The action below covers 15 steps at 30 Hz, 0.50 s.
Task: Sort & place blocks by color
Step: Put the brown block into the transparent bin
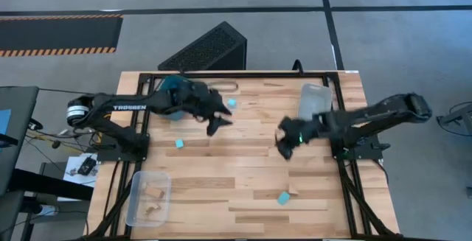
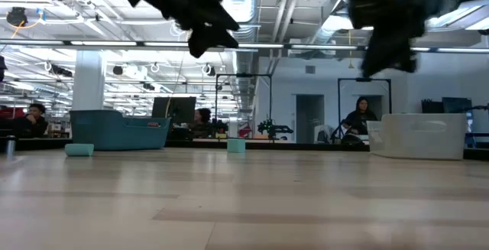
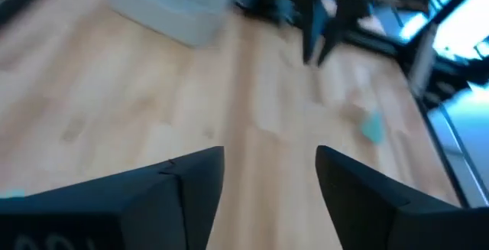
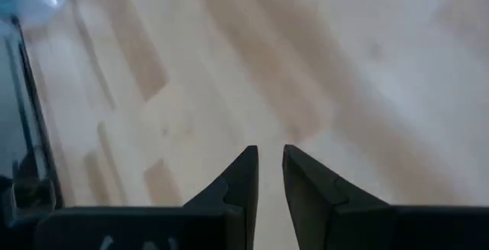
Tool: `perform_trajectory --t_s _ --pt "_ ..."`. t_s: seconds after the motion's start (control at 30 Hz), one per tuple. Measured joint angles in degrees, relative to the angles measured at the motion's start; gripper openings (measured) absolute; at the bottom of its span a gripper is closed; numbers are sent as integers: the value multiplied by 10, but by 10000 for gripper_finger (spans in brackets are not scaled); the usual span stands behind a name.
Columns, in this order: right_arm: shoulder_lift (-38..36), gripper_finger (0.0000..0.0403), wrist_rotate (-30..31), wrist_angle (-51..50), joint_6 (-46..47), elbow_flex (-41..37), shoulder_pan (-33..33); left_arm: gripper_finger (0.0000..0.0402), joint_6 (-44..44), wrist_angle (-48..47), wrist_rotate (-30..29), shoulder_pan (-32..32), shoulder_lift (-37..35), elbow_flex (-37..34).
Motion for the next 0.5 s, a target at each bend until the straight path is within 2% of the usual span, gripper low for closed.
perform_trajectory --t_s 0.07,0.13,0.33,0.5 --pt "10 87 49 -10 64 0 63 188 7 -15 -23 -46 -7 0" --pt "24 90 82 -23 129 0 115 182 17 -41 -74 -99 -11 0" --pt "56 121 81 -24 295 0 252 179 3 -50 -194 -222 -10 0" --pt "89 156 63 -41 395 11 329 179 -34 -19 -259 -267 -5 0"
